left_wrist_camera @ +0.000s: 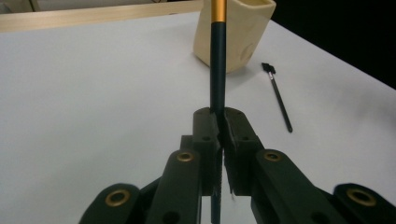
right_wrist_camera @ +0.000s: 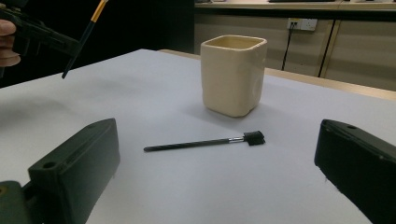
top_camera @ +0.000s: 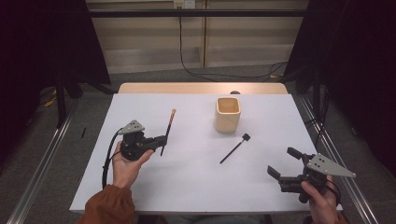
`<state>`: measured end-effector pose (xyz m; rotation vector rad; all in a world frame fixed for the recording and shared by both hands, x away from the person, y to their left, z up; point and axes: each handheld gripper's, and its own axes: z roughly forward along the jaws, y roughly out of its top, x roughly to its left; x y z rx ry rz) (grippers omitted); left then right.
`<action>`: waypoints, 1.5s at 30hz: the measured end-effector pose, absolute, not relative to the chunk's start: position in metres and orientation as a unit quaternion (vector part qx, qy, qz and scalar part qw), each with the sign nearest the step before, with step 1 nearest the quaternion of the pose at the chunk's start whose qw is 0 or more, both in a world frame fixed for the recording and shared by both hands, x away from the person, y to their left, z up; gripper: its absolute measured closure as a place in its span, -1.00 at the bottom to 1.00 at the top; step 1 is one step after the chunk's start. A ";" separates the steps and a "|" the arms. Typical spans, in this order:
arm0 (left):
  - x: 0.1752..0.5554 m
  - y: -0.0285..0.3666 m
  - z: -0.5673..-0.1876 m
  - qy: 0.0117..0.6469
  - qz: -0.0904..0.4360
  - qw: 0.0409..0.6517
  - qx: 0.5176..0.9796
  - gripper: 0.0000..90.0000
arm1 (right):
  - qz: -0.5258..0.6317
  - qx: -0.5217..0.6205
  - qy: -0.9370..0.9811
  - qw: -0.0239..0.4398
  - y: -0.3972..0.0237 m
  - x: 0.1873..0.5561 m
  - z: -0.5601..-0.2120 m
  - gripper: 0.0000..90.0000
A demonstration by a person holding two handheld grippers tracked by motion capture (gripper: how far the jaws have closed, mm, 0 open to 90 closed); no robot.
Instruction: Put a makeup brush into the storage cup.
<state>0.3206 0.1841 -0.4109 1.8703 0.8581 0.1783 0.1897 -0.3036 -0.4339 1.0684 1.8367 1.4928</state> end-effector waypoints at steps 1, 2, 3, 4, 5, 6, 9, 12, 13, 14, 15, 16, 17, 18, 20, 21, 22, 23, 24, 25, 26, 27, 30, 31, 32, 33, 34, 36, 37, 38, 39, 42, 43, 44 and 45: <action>0.320 0.185 -0.410 0.354 0.075 0.516 0.776 0.87 | 0.554 0.396 0.682 0.268 -0.304 0.190 -0.434 -1.00; 0.318 0.185 -0.410 0.352 0.077 0.523 0.772 0.87 | 0.554 0.397 0.681 0.267 -0.304 0.190 -0.434 -1.00; 0.317 0.185 -0.409 0.350 0.080 0.527 0.770 0.87 | 0.555 0.397 0.680 0.267 -0.304 0.190 -0.434 -1.00; 0.316 0.185 -0.409 0.348 0.081 0.531 0.768 0.87 | 0.556 0.397 0.680 0.267 -0.304 0.190 -0.434 -1.00; 0.316 0.184 -0.409 0.346 0.083 0.535 0.766 0.87 | 0.556 0.397 0.680 0.265 -0.305 0.190 -0.434 -1.00; 0.315 0.184 -0.409 0.344 0.086 0.537 0.765 0.87 | 0.557 0.396 0.680 0.265 -0.305 0.190 -0.434 -1.00; 0.311 0.182 -0.408 0.332 0.093 0.552 0.759 0.87 | 0.559 0.395 0.680 0.263 -0.305 0.191 -0.434 -1.00; 0.308 0.181 -0.406 0.325 0.099 0.562 0.754 0.87 | 0.563 0.395 0.678 0.259 -0.305 0.191 -0.434 -1.00; 0.307 0.182 -0.406 0.322 0.103 0.565 0.752 0.87 | 0.563 0.395 0.678 0.259 -0.305 0.191 -0.434 -1.00; 0.306 0.182 -0.405 0.320 0.104 0.567 0.752 0.87 | 0.564 0.395 0.677 0.259 -0.305 0.191 -0.434 -1.00; 0.305 0.182 -0.405 0.319 0.106 0.570 0.750 0.87 | 0.566 0.394 0.677 0.258 -0.305 0.191 -0.434 -1.00; 0.304 0.183 -0.406 0.317 0.104 0.576 0.746 0.87 | 0.568 0.394 0.676 0.256 -0.304 0.191 -0.433 -1.00; 0.303 0.183 -0.406 0.318 0.106 0.576 0.745 0.87 | 0.569 0.392 0.676 0.255 -0.304 0.192 -0.433 -1.00; 0.303 0.183 -0.406 0.318 0.106 0.576 0.745 0.87 | 0.569 0.392 0.676 0.255 -0.304 0.192 -0.433 -1.00; 0.303 0.183 -0.407 0.317 0.107 0.578 0.744 0.87 | 0.571 0.391 0.676 0.254 -0.303 0.193 -0.433 -1.00; 0.302 0.183 -0.407 0.315 0.109 0.580 0.743 0.87 | 0.572 0.388 0.677 0.254 -0.302 0.194 -0.432 -1.00; 0.302 0.183 -0.407 0.315 0.109 0.580 0.743 0.87 | 0.572 0.388 0.677 0.254 -0.302 0.194 -0.432 -1.00; 0.302 0.182 -0.407 0.315 0.111 0.580 0.743 0.87 | 0.573 0.386 0.677 0.253 -0.302 0.194 -0.432 -1.00; 0.301 0.182 -0.407 0.315 0.111 0.582 0.741 0.87 | 0.576 0.385 0.675 0.253 -0.301 0.195 -0.431 -1.00; 0.301 0.181 -0.407 0.314 0.110 0.584 0.740 0.87 | 0.580 0.383 0.673 0.252 -0.299 0.197 -0.430 -1.00; 0.299 0.181 -0.406 0.311 0.115 0.583 0.742 0.87 | 0.582 0.381 0.673 0.250 -0.299 0.197 -0.428 -1.00; 0.299 0.181 -0.406 0.312 0.114 0.584 0.741 0.87 | 0.583 0.378 0.674 0.250 -0.297 0.198 -0.427 -1.00; 0.298 0.181 -0.405 0.309 0.117 0.586 0.740 0.87 | 0.589 0.370 0.675 0.245 -0.293 0.201 -0.424 -1.00; 0.297 0.181 -0.404 0.307 0.117 0.587 0.740 0.87 | 0.590 0.369 0.676 0.243 -0.291 0.202 -0.423 -1.00; 0.296 0.181 -0.404 0.307 0.117 0.586 0.741 0.87 | 0.591 0.365 0.677 0.241 -0.290 0.203 -0.422 -1.00; 0.296 0.181 -0.404 0.307 0.117 0.586 0.741 0.87 | 0.591 0.365 0.677 0.241 -0.290 0.203 -0.422 -1.00; 0.295 0.181 -0.404 0.306 0.119 0.586 0.741 0.87 | 0.591 0.361 0.680 0.240 -0.288 0.204 -0.421 -1.00; 0.293 0.180 -0.404 0.304 0.116 0.587 0.741 0.87 | 0.593 0.353 0.684 0.235 -0.282 0.207 -0.419 -1.00; 0.292 0.180 -0.404 0.303 0.118 0.585 0.743 0.87 | 0.593 0.352 0.686 0.234 -0.280 0.208 -0.419 -1.00; 0.292 0.180 -0.404 0.303 0.118 0.585 0.743 0.87 | 0.595 0.349 0.686 0.233 -0.278 0.209 -0.418 -1.00; 0.292 0.180 -0.404 0.304 0.117 0.586 0.742 0.87 | 0.595 0.349 0.686 0.233 -0.278 0.209 -0.418 -1.00; 0.291 0.179 -0.404 0.303 0.116 0.588 0.741 0.87 | 0.596 0.340 0.690 0.229 -0.273 0.212 -0.416 -1.00; 0.291 0.179 -0.404 0.303 0.115 0.589 0.740 0.87 | 0.598 0.338 0.690 0.228 -0.271 0.213 -0.415 -1.00; 0.290 0.178 -0.404 0.302 0.115 0.590 0.740 0.87 | 0.599 0.336 0.690 0.227 -0.269 0.215 -0.414 -1.00; 0.290 0.178 -0.404 0.300 0.115 0.587 0.743 0.87 | 0.600 0.333 0.692 0.226 -0.267 0.216 -0.413 -1.00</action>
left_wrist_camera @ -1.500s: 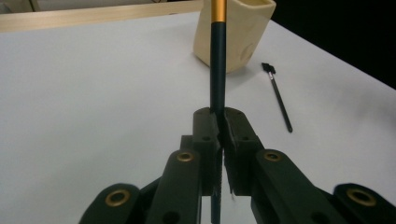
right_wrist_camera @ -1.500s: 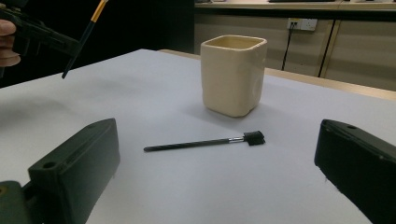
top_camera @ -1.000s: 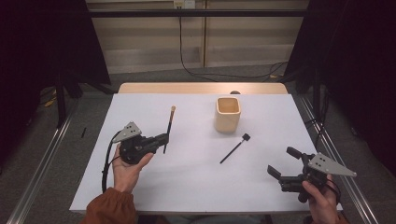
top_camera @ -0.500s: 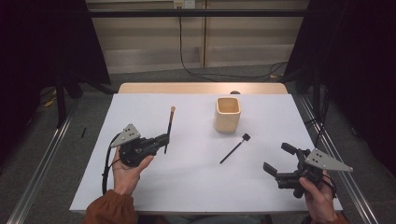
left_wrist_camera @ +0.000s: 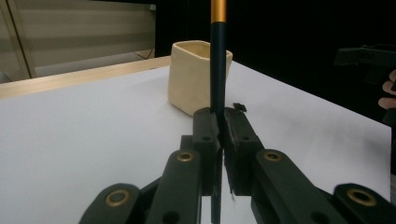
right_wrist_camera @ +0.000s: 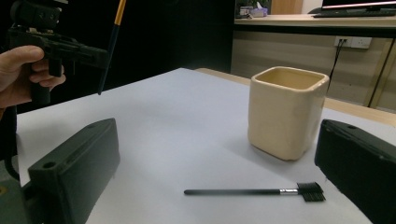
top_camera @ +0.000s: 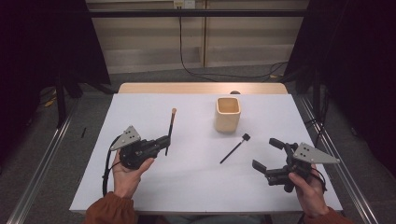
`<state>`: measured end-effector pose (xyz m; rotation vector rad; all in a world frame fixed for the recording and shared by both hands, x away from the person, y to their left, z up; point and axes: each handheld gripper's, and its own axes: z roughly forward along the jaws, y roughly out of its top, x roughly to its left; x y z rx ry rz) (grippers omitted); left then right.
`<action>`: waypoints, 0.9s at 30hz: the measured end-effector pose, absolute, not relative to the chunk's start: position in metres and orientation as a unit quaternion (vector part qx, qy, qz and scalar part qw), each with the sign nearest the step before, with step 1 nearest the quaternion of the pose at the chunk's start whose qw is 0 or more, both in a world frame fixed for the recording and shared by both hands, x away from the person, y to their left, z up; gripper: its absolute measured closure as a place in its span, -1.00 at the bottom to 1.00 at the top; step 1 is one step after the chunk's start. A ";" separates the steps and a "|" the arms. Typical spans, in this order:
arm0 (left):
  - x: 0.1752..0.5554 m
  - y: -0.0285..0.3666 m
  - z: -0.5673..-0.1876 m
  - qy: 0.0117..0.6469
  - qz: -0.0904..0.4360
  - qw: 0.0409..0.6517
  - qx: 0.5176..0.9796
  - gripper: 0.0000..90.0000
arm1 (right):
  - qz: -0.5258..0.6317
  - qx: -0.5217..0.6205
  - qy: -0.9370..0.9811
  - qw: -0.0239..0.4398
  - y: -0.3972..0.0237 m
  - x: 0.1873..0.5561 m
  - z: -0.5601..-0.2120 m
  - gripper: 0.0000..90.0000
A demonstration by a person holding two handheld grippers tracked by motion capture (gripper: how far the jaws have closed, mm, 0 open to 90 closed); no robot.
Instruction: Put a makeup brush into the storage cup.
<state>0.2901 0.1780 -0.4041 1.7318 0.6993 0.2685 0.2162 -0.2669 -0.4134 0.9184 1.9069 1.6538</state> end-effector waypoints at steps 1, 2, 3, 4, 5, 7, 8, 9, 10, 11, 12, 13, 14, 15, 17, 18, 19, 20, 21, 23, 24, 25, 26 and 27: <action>0.289 0.177 -0.404 0.301 0.115 0.589 0.741 0.87 | 0.600 0.331 0.693 0.225 -0.264 0.218 -0.412 -1.00; 0.289 0.176 -0.404 0.301 0.114 0.589 0.741 0.87 | 0.599 0.327 0.696 0.224 -0.262 0.219 -0.411 -1.00; 0.288 0.176 -0.404 0.300 0.113 0.589 0.742 0.87 | 0.599 0.324 0.698 0.221 -0.259 0.221 -0.410 -1.00; 0.288 0.175 -0.404 0.299 0.111 0.590 0.742 0.87 | 0.602 0.321 0.697 0.221 -0.256 0.222 -0.409 -1.00; 0.288 0.175 -0.404 0.298 0.112 0.588 0.744 0.87 | 0.602 0.318 0.699 0.219 -0.254 0.224 -0.408 -1.00; 0.287 0.174 -0.404 0.297 0.110 0.588 0.745 0.87 | 0.605 0.311 0.700 0.217 -0.249 0.227 -0.406 -1.00; 0.287 0.173 -0.404 0.295 0.110 0.588 0.745 0.87 | 0.607 0.310 0.700 0.215 -0.248 0.228 -0.405 -1.00; 0.287 0.173 -0.404 0.294 0.110 0.588 0.746 0.87 | 0.608 0.310 0.699 0.215 -0.245 0.230 -0.404 -1.00; 0.286 0.171 -0.404 0.293 0.108 0.590 0.745 0.87 | 0.612 0.306 0.698 0.212 -0.241 0.232 -0.403 -1.00; 0.286 0.171 -0.404 0.293 0.108 0.590 0.745 0.87 | 0.612 0.306 0.698 0.212 -0.241 0.232 -0.403 -1.00; 0.286 0.171 -0.404 0.292 0.106 0.591 0.745 0.87 | 0.613 0.305 0.698 0.211 -0.239 0.233 -0.403 -1.00; 0.286 0.170 -0.404 0.291 0.107 0.591 0.745 0.87 | 0.613 0.304 0.699 0.209 -0.237 0.234 -0.402 -1.00; 0.285 0.170 -0.403 0.291 0.106 0.591 0.745 0.87 | 0.613 0.301 0.700 0.207 -0.234 0.235 -0.401 -1.00; 0.285 0.169 -0.403 0.290 0.106 0.592 0.744 0.87 | 0.614 0.299 0.702 0.204 -0.232 0.236 -0.401 -1.00; 0.285 0.168 -0.402 0.290 0.104 0.593 0.744 0.87 | 0.614 0.294 0.705 0.199 -0.226 0.238 -0.400 -1.00; 0.285 0.168 -0.402 0.290 0.105 0.594 0.743 0.87 | 0.615 0.290 0.706 0.196 -0.224 0.239 -0.399 -0.99; 0.285 0.167 -0.402 0.289 0.105 0.594 0.744 0.87 | 0.618 0.287 0.706 0.194 -0.222 0.240 -0.399 -0.99; 0.285 0.167 -0.402 0.289 0.104 0.594 0.744 0.87 | 0.621 0.279 0.708 0.188 -0.218 0.243 -0.398 -0.99; 0.284 0.166 -0.402 0.289 0.103 0.595 0.743 0.87 | 0.621 0.279 0.708 0.188 -0.218 0.243 -0.398 -0.99; 0.284 0.165 -0.402 0.286 0.102 0.594 0.745 0.87 | 0.621 0.279 0.709 0.184 -0.213 0.244 -0.397 -0.98; 0.283 0.164 -0.402 0.286 0.102 0.594 0.745 0.87 | 0.622 0.277 0.710 0.182 -0.211 0.245 -0.397 -0.98; 0.283 0.163 -0.402 0.285 0.101 0.593 0.747 0.87 | 0.622 0.274 0.712 0.177 -0.207 0.246 -0.396 -0.98; 0.282 0.162 -0.402 0.285 0.102 0.593 0.747 0.87 | 0.620 0.273 0.715 0.174 -0.205 0.247 -0.395 -0.98; 0.282 0.161 -0.402 0.283 0.100 0.593 0.747 0.87 | 0.620 0.273 0.715 0.174 -0.205 0.247 -0.395 -0.98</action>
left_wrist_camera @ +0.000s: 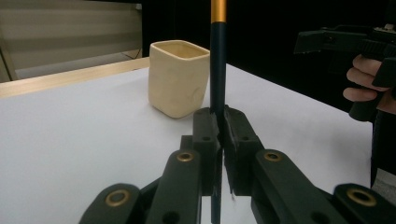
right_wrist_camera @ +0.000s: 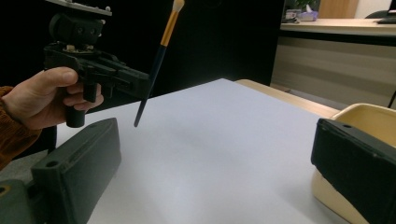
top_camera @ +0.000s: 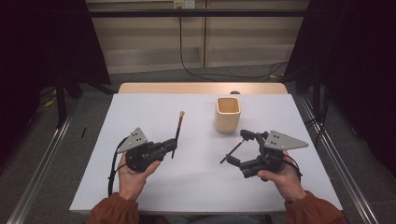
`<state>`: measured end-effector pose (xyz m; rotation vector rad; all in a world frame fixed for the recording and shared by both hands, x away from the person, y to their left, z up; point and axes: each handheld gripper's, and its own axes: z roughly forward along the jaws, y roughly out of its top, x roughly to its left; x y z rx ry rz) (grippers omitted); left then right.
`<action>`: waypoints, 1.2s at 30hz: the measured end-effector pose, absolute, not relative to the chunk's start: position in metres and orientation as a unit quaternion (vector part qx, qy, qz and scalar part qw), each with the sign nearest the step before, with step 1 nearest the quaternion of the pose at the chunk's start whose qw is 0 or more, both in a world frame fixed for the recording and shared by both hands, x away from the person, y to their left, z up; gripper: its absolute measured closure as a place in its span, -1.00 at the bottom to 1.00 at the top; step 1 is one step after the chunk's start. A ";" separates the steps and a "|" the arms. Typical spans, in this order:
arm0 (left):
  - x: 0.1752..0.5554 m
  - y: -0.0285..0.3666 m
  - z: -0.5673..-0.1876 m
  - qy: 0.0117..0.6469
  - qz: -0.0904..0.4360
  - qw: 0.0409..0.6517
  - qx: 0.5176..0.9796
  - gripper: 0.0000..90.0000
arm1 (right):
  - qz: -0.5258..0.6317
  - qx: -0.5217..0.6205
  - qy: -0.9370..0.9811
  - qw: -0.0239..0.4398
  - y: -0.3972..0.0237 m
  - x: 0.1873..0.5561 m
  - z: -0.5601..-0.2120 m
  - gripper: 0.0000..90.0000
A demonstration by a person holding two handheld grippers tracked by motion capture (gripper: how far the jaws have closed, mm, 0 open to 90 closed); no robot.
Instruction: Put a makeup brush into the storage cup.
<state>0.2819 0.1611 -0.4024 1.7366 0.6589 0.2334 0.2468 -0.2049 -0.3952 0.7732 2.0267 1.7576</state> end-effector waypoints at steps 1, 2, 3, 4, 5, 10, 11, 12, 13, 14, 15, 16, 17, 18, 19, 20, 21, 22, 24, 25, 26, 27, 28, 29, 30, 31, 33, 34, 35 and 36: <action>0.282 0.160 -0.402 0.281 0.100 0.595 0.746 0.87 | 0.620 0.268 0.718 0.169 -0.201 0.248 -0.394 -0.98; 0.281 0.160 -0.402 0.281 0.099 0.595 0.746 0.87 | 0.620 0.268 0.718 0.169 -0.201 0.248 -0.394 -0.98; 0.281 0.159 -0.402 0.280 0.099 0.595 0.747 0.87 | 0.620 0.267 0.719 0.168 -0.199 0.249 -0.394 -0.98; 0.281 0.158 -0.402 0.280 0.099 0.594 0.748 0.87 | 0.619 0.266 0.719 0.167 -0.196 0.250 -0.393 -0.98; 0.281 0.158 -0.402 0.280 0.098 0.594 0.747 0.87 | 0.619 0.265 0.721 0.165 -0.194 0.251 -0.393 -0.98; 0.279 0.156 -0.403 0.278 0.095 0.595 0.748 0.87 | 0.620 0.254 0.725 0.159 -0.185 0.255 -0.391 -0.97; 0.279 0.155 -0.403 0.278 0.095 0.595 0.748 0.87 | 0.619 0.252 0.727 0.157 -0.183 0.256 -0.391 -0.97; 0.280 0.154 -0.404 0.276 0.093 0.595 0.749 0.87 | 0.619 0.251 0.728 0.155 -0.182 0.257 -0.391 -0.96; 0.279 0.154 -0.404 0.277 0.094 0.595 0.749 0.87 | 0.619 0.249 0.729 0.154 -0.180 0.259 -0.390 -0.96; 0.279 0.153 -0.404 0.278 0.094 0.595 0.749 0.87 | 0.619 0.247 0.730 0.152 -0.178 0.259 -0.390 -0.95; 0.280 0.153 -0.404 0.278 0.093 0.594 0.749 0.87 | 0.618 0.247 0.731 0.150 -0.177 0.260 -0.390 -0.93; 0.280 0.152 -0.405 0.280 0.093 0.594 0.748 0.87 | 0.616 0.246 0.733 0.149 -0.176 0.261 -0.389 -0.92; 0.280 0.152 -0.404 0.282 0.092 0.595 0.747 0.87 | 0.616 0.245 0.735 0.146 -0.174 0.261 -0.389 -0.92; 0.281 0.151 -0.404 0.281 0.090 0.597 0.746 0.87 | 0.616 0.244 0.735 0.145 -0.173 0.262 -0.389 -0.91; 0.281 0.150 -0.404 0.280 0.091 0.596 0.747 0.87 | 0.614 0.241 0.738 0.143 -0.170 0.263 -0.387 -0.89; 0.281 0.150 -0.403 0.279 0.091 0.597 0.747 0.87 | 0.614 0.242 0.738 0.140 -0.169 0.264 -0.386 -0.88; 0.281 0.149 -0.403 0.278 0.088 0.598 0.746 0.87 | 0.612 0.240 0.741 0.137 -0.169 0.264 -0.384 -0.87; 0.280 0.147 -0.403 0.277 0.087 0.598 0.747 0.87 | 0.612 0.240 0.741 0.137 -0.169 0.264 -0.384 -0.87; 0.280 0.145 -0.404 0.275 0.082 0.599 0.748 0.87 | 0.609 0.240 0.744 0.133 -0.166 0.266 -0.382 -0.87; 0.279 0.144 -0.404 0.275 0.082 0.598 0.748 0.87 | 0.610 0.238 0.744 0.130 -0.165 0.267 -0.381 -0.87; 0.279 0.142 -0.404 0.272 0.081 0.600 0.748 0.87 | 0.611 0.236 0.745 0.127 -0.163 0.267 -0.381 -0.87; 0.279 0.141 -0.403 0.270 0.079 0.601 0.748 0.87 | 0.610 0.234 0.746 0.127 -0.161 0.268 -0.380 -0.86; 0.278 0.141 -0.403 0.270 0.081 0.601 0.748 0.87 | 0.611 0.231 0.747 0.124 -0.159 0.268 -0.380 -0.85; 0.278 0.140 -0.403 0.269 0.082 0.600 0.749 0.87 | 0.610 0.229 0.748 0.124 -0.157 0.269 -0.379 -0.85; 0.277 0.140 -0.403 0.268 0.080 0.601 0.749 0.87 | 0.611 0.227 0.748 0.123 -0.155 0.269 -0.379 -0.82; 0.277 0.139 -0.403 0.267 0.079 0.601 0.749 0.87 | 0.612 0.225 0.748 0.122 -0.154 0.270 -0.379 -0.81; 0.278 0.137 -0.403 0.271 0.077 0.601 0.748 0.87 | 0.611 0.224 0.749 0.124 -0.152 0.271 -0.380 -0.81; 0.278 0.136 -0.404 0.271 0.076 0.601 0.748 0.87 | 0.613 0.224 0.747 0.126 -0.151 0.272 -0.379 -0.81; 0.279 0.134 -0.404 0.268 0.076 0.596 0.753 0.87 | 0.615 0.223 0.746 0.126 -0.151 0.273 -0.379 -0.81; 0.279 0.133 -0.405 0.266 0.077 0.593 0.756 0.87 | 0.613 0.225 0.747 0.125 -0.150 0.274 -0.378 -0.82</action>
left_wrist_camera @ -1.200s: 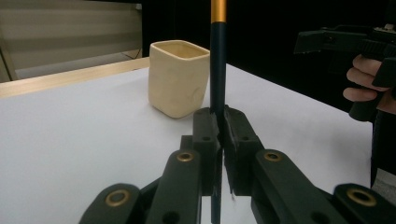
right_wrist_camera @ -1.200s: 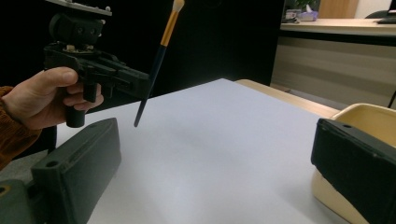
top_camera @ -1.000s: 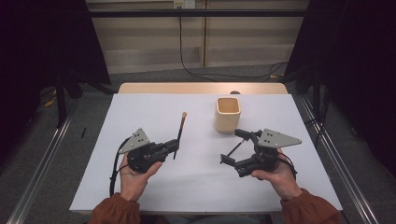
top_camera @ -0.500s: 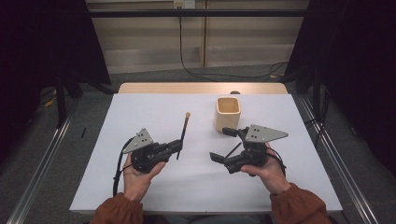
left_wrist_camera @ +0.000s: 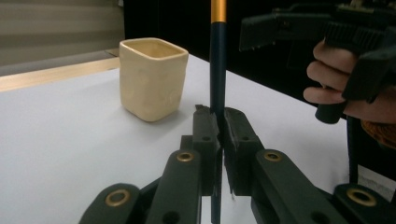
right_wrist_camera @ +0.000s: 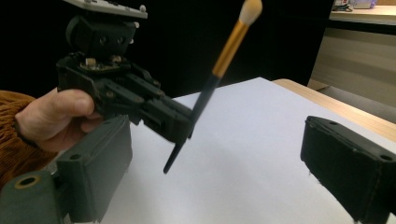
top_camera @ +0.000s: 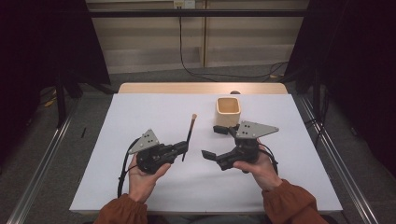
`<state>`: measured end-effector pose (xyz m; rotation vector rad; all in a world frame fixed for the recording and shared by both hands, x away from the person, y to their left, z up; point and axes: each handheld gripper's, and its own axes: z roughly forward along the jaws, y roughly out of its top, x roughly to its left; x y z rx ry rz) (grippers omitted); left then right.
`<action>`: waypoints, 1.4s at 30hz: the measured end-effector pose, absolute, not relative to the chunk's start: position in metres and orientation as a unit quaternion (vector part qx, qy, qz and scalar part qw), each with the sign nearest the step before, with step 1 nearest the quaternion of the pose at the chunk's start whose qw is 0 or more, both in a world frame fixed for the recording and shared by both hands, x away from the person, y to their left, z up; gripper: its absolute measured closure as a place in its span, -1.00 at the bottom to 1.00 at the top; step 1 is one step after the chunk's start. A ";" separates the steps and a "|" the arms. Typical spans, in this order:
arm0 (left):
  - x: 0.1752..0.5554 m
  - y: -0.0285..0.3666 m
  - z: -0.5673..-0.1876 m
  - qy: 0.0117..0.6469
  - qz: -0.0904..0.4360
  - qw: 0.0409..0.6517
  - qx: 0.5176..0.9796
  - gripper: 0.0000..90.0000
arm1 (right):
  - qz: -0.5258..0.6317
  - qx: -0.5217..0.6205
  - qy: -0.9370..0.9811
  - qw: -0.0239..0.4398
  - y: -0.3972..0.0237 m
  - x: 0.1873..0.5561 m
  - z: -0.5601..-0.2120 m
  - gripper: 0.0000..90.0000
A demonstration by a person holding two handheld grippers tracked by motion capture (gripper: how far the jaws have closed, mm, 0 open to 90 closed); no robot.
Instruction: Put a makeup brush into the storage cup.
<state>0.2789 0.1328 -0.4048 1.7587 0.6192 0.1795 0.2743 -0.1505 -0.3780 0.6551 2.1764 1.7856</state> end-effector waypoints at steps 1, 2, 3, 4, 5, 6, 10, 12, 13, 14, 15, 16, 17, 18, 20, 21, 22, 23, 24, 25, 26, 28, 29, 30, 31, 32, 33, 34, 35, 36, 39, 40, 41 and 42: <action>0.279 0.131 -0.406 0.265 0.075 0.592 0.758 0.87 | 0.613 0.225 0.747 0.126 -0.150 0.275 -0.377 -0.82; 0.279 0.130 -0.406 0.264 0.075 0.592 0.758 0.87 | 0.613 0.224 0.747 0.128 -0.150 0.277 -0.375 -0.82; 0.279 0.128 -0.406 0.262 0.075 0.591 0.759 0.87 | 0.614 0.224 0.746 0.126 -0.150 0.278 -0.373 -0.82; 0.278 0.128 -0.407 0.262 0.074 0.592 0.759 0.87 | 0.617 0.226 0.743 0.126 -0.149 0.278 -0.372 -0.80; 0.278 0.127 -0.407 0.261 0.074 0.591 0.759 0.87 | 0.618 0.225 0.743 0.124 -0.148 0.279 -0.372 -0.79; 0.278 0.127 -0.406 0.260 0.074 0.593 0.759 0.87 | 0.616 0.226 0.746 0.117 -0.147 0.281 -0.371 -0.79; 0.277 0.129 -0.405 0.262 0.077 0.598 0.754 0.87 | 0.613 0.228 0.749 0.111 -0.142 0.284 -0.373 -0.76; 0.277 0.130 -0.405 0.262 0.077 0.598 0.753 0.87 | 0.616 0.224 0.748 0.104 -0.140 0.285 -0.373 -0.78; 0.277 0.130 -0.405 0.262 0.078 0.598 0.753 0.87 | 0.616 0.222 0.749 0.103 -0.139 0.286 -0.373 -0.82; 0.276 0.130 -0.405 0.262 0.077 0.600 0.752 0.87 | 0.618 0.221 0.748 0.102 -0.138 0.287 -0.373 -0.84; 0.276 0.130 -0.405 0.262 0.077 0.599 0.753 0.87 | 0.617 0.220 0.748 0.101 -0.136 0.287 -0.371 -0.87; 0.276 0.130 -0.405 0.262 0.077 0.600 0.752 0.87 | 0.617 0.219 0.748 0.105 -0.135 0.288 -0.370 -0.88; 0.276 0.129 -0.405 0.261 0.075 0.601 0.752 0.87 | 0.618 0.218 0.748 0.105 -0.133 0.288 -0.369 -0.88; 0.276 0.129 -0.405 0.262 0.077 0.600 0.752 0.87 | 0.617 0.218 0.748 0.108 -0.132 0.289 -0.368 -0.88; 0.276 0.129 -0.405 0.261 0.076 0.600 0.753 0.87 | 0.616 0.217 0.750 0.104 -0.130 0.291 -0.368 -0.74; 0.276 0.129 -0.406 0.261 0.076 0.601 0.752 0.87 | 0.619 0.216 0.749 0.099 -0.130 0.293 -0.369 -0.65; 0.276 0.128 -0.406 0.261 0.076 0.601 0.752 0.87 | 0.619 0.217 0.748 0.099 -0.129 0.294 -0.370 -0.62; 0.276 0.128 -0.406 0.261 0.074 0.601 0.751 0.87 | 0.621 0.218 0.747 0.095 -0.129 0.295 -0.371 -0.53; 0.276 0.128 -0.406 0.261 0.076 0.601 0.752 0.87 | 0.623 0.218 0.745 0.094 -0.128 0.297 -0.372 -0.43; 0.276 0.128 -0.406 0.260 0.076 0.600 0.753 0.87 | 0.624 0.217 0.745 0.090 -0.128 0.298 -0.373 -0.35; 0.276 0.127 -0.406 0.260 0.076 0.600 0.753 0.87 | 0.624 0.217 0.745 0.089 -0.127 0.298 -0.373 -0.29; 0.276 0.127 -0.406 0.260 0.076 0.601 0.752 0.87 | 0.627 0.217 0.744 0.084 -0.127 0.300 -0.374 -0.13; 0.276 0.127 -0.406 0.261 0.076 0.601 0.752 0.87 | 0.626 0.219 0.743 0.084 -0.127 0.300 -0.374 -0.09; 0.276 0.127 -0.407 0.260 0.076 0.601 0.752 0.87 | 0.627 0.219 0.743 0.082 -0.127 0.301 -0.374 -0.02; 0.275 0.127 -0.407 0.259 0.075 0.601 0.753 0.87 | 0.630 0.220 0.740 0.078 -0.127 0.301 -0.375 0.02; 0.275 0.126 -0.407 0.259 0.075 0.600 0.753 0.87 | 0.631 0.223 0.739 0.077 -0.127 0.302 -0.375 0.05; 0.275 0.126 -0.407 0.259 0.074 0.600 0.754 0.87 | 0.632 0.224 0.738 0.075 -0.127 0.302 -0.375 0.08; 0.275 0.126 -0.407 0.259 0.073 0.600 0.753 0.87 | 0.632 0.225 0.738 0.074 -0.127 0.302 -0.375 0.11; 0.275 0.126 -0.407 0.259 0.073 0.600 0.753 0.87 | 0.632 0.225 0.738 0.073 -0.127 0.303 -0.375 0.17; 0.275 0.125 -0.407 0.259 0.072 0.600 0.754 0.87 | 0.632 0.226 0.738 0.070 -0.127 0.303 -0.375 0.22; 0.276 0.125 -0.408 0.259 0.072 0.599 0.754 0.87 | 0.632 0.226 0.739 0.065 -0.128 0.304 -0.376 0.34; 0.275 0.125 -0.408 0.259 0.073 0.597 0.756 0.87 | 0.633 0.226 0.738 0.065 -0.128 0.304 -0.376 0.36; 0.276 0.125 -0.408 0.259 0.072 0.597 0.756 0.87 | 0.634 0.226 0.737 0.063 -0.128 0.305 -0.376 0.38; 0.276 0.125 -0.408 0.259 0.071 0.597 0.756 0.87 | 0.634 0.226 0.737 0.064 -0.128 0.305 -0.376 0.40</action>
